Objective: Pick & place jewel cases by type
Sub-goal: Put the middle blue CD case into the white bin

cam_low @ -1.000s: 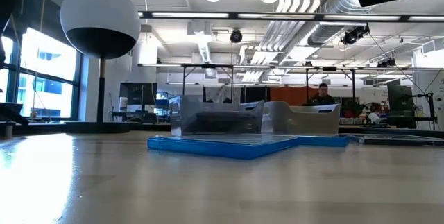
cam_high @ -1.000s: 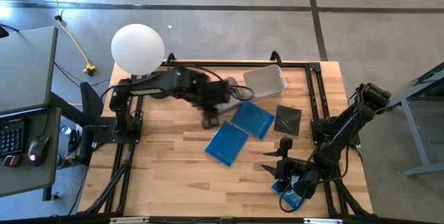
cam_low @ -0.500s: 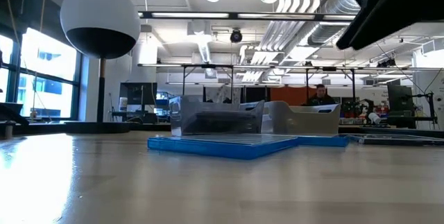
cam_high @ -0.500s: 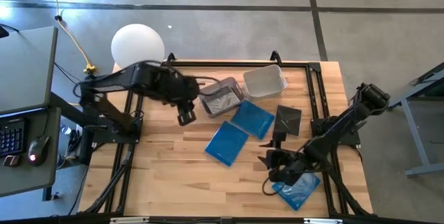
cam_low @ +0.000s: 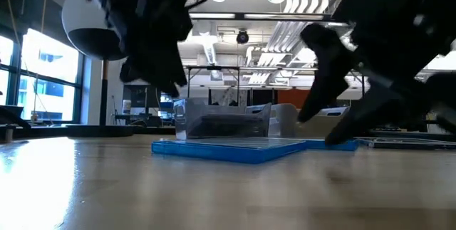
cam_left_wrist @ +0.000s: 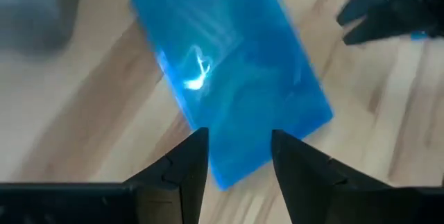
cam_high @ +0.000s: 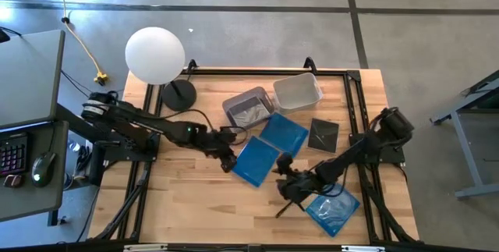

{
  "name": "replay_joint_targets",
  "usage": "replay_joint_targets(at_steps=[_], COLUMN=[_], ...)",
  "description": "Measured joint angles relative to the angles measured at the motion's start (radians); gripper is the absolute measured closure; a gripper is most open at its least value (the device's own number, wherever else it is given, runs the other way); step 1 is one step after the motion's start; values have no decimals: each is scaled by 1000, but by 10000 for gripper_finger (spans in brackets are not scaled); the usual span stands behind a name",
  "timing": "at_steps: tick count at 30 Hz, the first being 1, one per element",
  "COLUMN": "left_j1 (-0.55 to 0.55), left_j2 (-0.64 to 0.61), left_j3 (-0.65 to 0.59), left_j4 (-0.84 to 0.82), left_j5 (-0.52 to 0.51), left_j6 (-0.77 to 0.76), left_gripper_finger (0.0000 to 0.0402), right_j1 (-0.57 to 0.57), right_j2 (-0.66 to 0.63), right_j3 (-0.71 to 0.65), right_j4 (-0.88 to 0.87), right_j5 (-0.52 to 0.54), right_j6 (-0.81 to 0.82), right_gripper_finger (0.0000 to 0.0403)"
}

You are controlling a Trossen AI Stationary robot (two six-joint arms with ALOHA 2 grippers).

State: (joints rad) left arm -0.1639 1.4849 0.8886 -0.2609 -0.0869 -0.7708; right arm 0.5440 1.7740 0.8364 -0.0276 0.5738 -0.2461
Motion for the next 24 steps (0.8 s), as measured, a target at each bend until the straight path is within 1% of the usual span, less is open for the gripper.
replay_joint_targets(at_steps=[2,5,7,8,10,13,15,21,24], left_j1=[0,0,0,0,0,1,6,62,89], left_j2=[25,28,52,50,64,102,139,274,320], left_j3=[-67,-146,-168,-180,-184,-185,-185,-181,-185], left_j4=[158,195,249,244,277,299,343,534,638], left_j5=[0,-10,-27,-30,-34,-36,-31,89,161], left_j6=[-73,-188,-264,-294,-334,-378,-386,-386,-385], left_gripper_finger=[248,248,248,248,248,248,248,248,248], right_j1=[-24,-63,-92,-105,-131,-172,-195,-237,-244], right_j2=[29,52,54,51,45,44,45,47,46], right_j3=[0,4,3,3,3,2,2,3,1], right_j4=[21,49,57,59,75,104,104,106,106], right_j5=[-54,-90,-99,-110,-141,-242,-284,-302,-315], right_j6=[-54,-78,-99,-122,-175,-239,-259,-315,-341], right_gripper_finger=[206,206,206,206,206,206,206,206,206])
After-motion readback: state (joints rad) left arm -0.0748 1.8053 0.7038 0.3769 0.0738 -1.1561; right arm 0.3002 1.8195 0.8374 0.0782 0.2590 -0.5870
